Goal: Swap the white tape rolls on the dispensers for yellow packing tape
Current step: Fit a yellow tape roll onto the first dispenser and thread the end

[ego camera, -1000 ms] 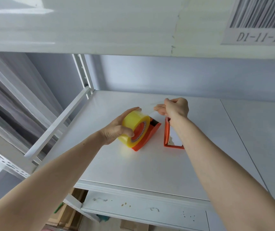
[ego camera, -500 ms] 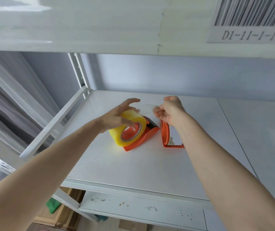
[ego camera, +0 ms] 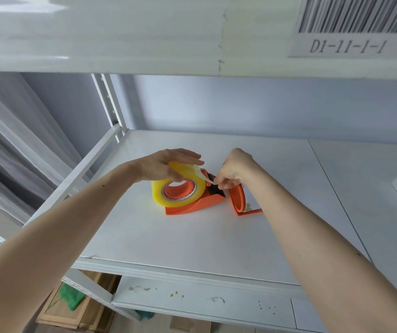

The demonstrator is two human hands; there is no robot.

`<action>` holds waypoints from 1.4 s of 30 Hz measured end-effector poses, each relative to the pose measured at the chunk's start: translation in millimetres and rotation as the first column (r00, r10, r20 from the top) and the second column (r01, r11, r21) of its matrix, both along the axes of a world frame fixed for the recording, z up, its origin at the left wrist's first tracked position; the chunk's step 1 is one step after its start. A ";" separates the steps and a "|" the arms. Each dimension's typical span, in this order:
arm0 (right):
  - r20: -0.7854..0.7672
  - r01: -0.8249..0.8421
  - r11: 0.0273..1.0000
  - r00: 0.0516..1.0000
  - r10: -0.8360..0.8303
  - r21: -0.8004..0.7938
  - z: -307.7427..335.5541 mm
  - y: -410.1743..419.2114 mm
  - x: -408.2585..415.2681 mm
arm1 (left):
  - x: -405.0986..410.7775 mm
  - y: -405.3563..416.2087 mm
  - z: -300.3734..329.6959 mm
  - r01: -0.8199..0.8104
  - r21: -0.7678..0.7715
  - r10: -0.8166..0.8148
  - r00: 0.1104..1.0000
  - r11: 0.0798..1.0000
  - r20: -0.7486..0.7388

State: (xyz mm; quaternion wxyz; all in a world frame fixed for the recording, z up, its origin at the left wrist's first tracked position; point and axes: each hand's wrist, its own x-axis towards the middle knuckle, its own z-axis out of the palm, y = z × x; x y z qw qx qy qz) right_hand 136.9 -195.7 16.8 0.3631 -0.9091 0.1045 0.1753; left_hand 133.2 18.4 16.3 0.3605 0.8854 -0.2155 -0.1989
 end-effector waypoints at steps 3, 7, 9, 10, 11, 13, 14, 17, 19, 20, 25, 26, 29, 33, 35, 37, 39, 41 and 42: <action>-0.023 -0.088 0.991 0.996 0.086 -0.102 0.4 2.0 -2.4 | -0.7 -1.3 1.8 0.018 0.045 -0.019 1.000 0.999 0.015; -0.025 -0.159 0.973 0.987 0.157 -0.169 -0.2 7.5 -7.8 | -1.9 4.1 3.6 -0.010 0.075 0.006 0.998 0.997 0.056; -0.018 -0.176 0.975 0.984 0.175 -0.138 -4.1 10.1 -11.5 | -4.9 4.0 2.7 -0.066 0.055 0.060 0.993 0.996 0.100; -0.005 -0.175 0.979 0.984 0.176 -0.107 -6.3 10.6 -13.1 | -6.1 2.6 1.2 -0.109 0.028 0.104 0.984 0.994 0.142; 0.008 -0.169 0.983 0.985 0.170 -0.070 -8.7 10.5 -14.8 | -6.9 0.7 -0.5 -0.149 -0.003 0.147 0.970 0.989 0.196; 0.020 -0.148 0.989 0.989 0.148 0.001 -12.6 9.6 -17.7 | -8.2 -2.3 -3.3 -0.192 -0.031 0.193 0.938 0.981 0.287; 0.018 -0.135 0.990 0.991 0.134 0.036 -13.9 8.6 -18.7 | -8.5 -2.6 -4.5 -0.193 -0.026 0.192 0.934 0.981 0.302; -0.035 -0.085 0.985 0.995 0.091 0.150 -14.9 4.8 -21.0 | -9.2 1.4 -5.7 -0.180 -0.011 0.177 0.952 0.984 0.248; -0.073 -0.059 0.980 0.995 0.074 0.190 -14.3 2.9 -20.7 | -10.2 5.5 -6.2 -0.173 -0.020 0.174 0.967 0.985 0.189; -0.076 -0.048 0.981 0.995 0.064 0.189 -14.1 2.7 -20.2 | -10.8 7.1 -6.3 -0.174 -0.026 0.176 0.973 0.984 0.152; 0.011 -0.046 0.995 0.999 0.045 0.092 -18.7 7.0 -20.0 | -12.2 9.2 -6.8 -0.211 -0.067 0.216 0.973 0.975 0.079; 0.030 -0.048 0.996 0.998 0.046 0.075 -18.9 7.8 -21.0 | -12.4 9.3 -7.4 -0.214 -0.080 0.220 0.973 0.974 0.074; 0.057 -0.054 0.997 0.997 0.051 0.051 -18.3 10.1 -24.1 | -14.7 10.5 -9.3 -0.211 -0.119 0.218 0.975 0.970 0.049; 0.111 -0.084 0.996 0.990 0.087 -0.029 -19.7 16.1 -23.0 | -18.1 13.4 -10.9 -0.180 -0.141 0.190 0.980 0.973 0.055; 0.154 -0.078 0.994 0.984 0.089 -0.075 -19.8 18.1 -20.7 | -17.0 14.4 -12.4 -0.180 -0.147 0.190 0.980 0.973 0.053; 0.186 -0.063 0.990 0.979 0.086 -0.126 -18.9 19.3 -18.4 | -17.0 14.9 -12.6 -0.185 -0.148 0.194 0.980 0.971 0.050; 0.203 -0.057 0.988 0.975 0.086 -0.146 -18.6 19.9 -16.8 | -17.8 15.3 -12.0 -0.181 -0.150 0.191 0.980 0.972 0.049; 0.205 -0.051 0.991 0.976 0.077 -0.126 -18.4 20.1 -14.9 | -18.9 15.4 -10.8 -0.181 -0.151 0.189 0.981 0.972 0.042; 0.206 -0.043 0.994 0.977 0.064 -0.105 -18.1 20.1 -13.4 | -19.2 15.9 -10.2 -0.182 -0.147 0.190 0.981 0.972 0.039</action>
